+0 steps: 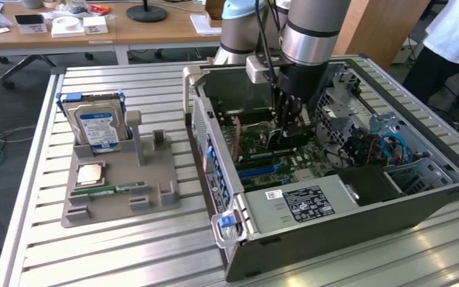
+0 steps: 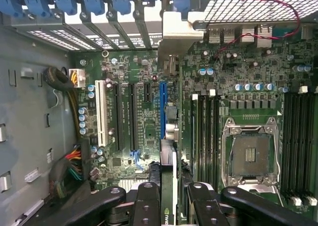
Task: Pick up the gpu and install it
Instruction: 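Insert the gpu into the slot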
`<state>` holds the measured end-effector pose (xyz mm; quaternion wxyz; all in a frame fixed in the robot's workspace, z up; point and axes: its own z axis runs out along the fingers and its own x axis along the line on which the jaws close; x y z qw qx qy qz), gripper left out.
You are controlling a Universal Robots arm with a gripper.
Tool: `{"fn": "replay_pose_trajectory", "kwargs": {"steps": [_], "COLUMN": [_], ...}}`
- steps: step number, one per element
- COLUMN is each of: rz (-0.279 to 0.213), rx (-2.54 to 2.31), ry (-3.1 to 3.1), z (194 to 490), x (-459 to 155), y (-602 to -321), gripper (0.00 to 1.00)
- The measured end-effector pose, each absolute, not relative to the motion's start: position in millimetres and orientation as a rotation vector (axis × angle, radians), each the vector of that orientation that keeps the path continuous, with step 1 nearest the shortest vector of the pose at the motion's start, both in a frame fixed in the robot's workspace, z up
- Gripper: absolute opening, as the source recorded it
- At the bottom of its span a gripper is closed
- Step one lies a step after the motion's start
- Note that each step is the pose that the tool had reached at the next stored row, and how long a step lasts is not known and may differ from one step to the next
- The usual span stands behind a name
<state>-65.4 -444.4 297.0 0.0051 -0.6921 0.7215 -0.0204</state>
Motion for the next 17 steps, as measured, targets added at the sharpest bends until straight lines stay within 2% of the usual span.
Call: {"fn": "replay_pose_trajectory", "kwargs": {"steps": [17], "rz": [-0.063], "rx": [-2.172], "ry": [2.255], "z": [290.7], "x": [-65.6], "y": [-448.2], "gripper": [0.26]}}
